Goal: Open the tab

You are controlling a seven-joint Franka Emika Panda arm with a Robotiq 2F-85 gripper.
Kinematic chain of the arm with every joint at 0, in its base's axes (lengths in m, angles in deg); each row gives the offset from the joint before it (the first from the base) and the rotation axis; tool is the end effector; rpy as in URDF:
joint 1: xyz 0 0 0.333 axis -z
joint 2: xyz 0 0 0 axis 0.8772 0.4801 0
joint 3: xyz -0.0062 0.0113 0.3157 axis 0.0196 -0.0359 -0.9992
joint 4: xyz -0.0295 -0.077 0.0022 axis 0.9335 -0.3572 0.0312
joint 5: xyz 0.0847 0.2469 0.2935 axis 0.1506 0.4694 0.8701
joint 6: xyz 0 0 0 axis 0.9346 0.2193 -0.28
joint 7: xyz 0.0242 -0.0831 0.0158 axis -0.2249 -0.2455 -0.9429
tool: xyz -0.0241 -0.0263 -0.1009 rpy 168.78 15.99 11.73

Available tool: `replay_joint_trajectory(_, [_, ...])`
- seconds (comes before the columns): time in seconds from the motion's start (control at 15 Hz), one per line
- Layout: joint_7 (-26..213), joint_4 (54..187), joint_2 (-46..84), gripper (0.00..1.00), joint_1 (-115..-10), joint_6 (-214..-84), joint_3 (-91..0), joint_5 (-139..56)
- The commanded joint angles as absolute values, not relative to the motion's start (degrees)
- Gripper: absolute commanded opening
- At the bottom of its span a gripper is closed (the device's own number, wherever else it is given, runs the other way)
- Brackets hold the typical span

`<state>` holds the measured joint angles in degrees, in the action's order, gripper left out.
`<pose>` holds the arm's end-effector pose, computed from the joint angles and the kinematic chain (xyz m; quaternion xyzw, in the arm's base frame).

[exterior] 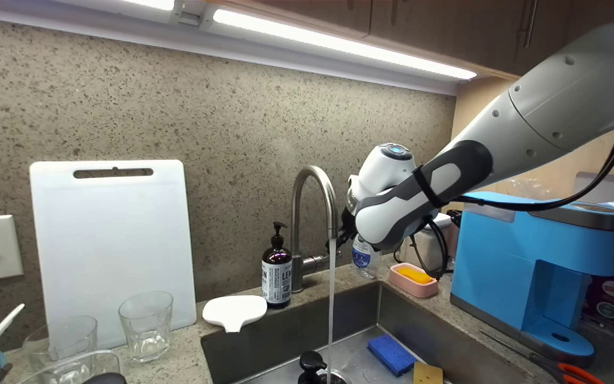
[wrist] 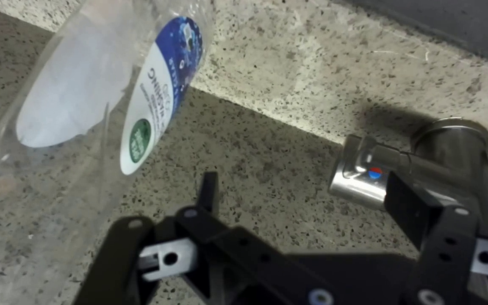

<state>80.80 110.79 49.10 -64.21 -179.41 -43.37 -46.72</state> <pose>0.7688 -0.0152 0.2739 0.9410 0.1267 0.2967 0.1018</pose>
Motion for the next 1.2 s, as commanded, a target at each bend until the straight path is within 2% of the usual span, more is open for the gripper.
replay_joint_trajectory(0.0, [80.8, 111.1, 48.5, 1.0, -62.5, -178.7, -45.6, -46.7])
replay_joint_trajectory(1.13, [81.0, 110.7, 49.0, 1.0, -62.3, -179.1, -46.5, -46.9])
